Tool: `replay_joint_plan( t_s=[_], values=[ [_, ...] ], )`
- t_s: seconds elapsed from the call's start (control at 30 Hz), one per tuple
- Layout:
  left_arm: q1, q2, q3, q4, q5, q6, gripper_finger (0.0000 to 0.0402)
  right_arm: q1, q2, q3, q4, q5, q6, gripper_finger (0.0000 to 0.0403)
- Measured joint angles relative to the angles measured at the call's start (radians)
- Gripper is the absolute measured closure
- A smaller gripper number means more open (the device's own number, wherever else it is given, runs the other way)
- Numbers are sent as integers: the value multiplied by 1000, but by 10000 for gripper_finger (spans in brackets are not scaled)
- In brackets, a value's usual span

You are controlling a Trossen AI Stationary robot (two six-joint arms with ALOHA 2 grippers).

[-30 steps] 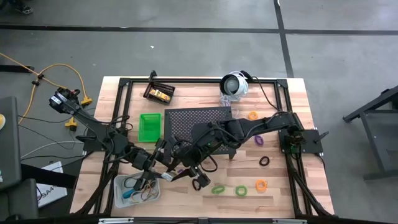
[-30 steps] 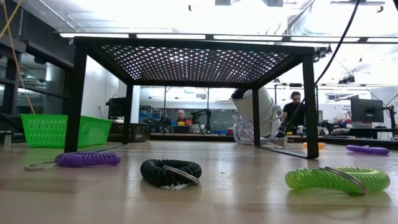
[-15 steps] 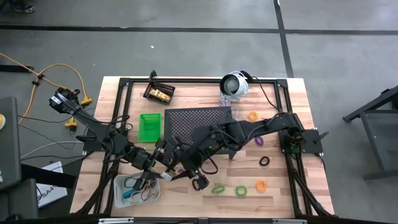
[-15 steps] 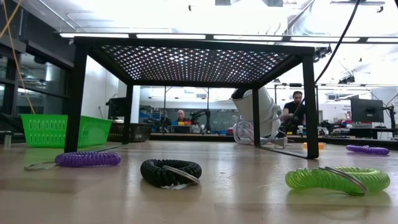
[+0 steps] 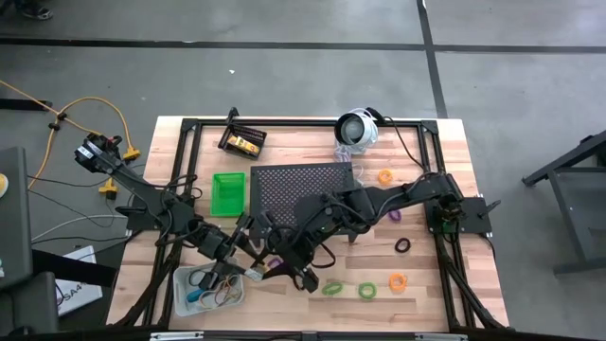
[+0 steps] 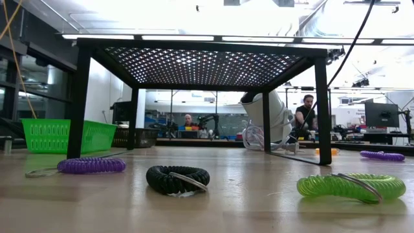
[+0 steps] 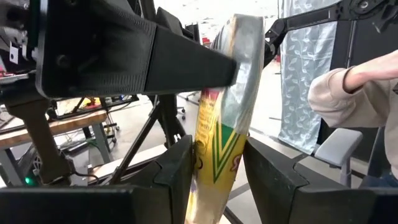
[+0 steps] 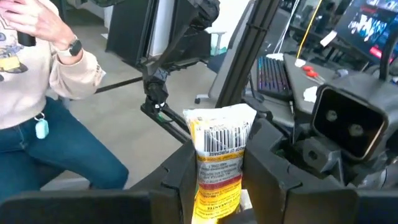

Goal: Pick & Place Office Desk Supplies
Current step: Put the crayon box into the black bin

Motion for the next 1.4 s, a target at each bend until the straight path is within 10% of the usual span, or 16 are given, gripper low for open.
replay_joint_plan(
  t_s=[0.67, 1.4],
  values=[
    [0, 0, 0, -3, 13, -4, 269, 4, 0, 0, 9, 25, -48, 321],
    [0, 1, 0, -5, 12, -3, 356, 3, 0, 0, 9, 22, -24, 293]
  ],
)
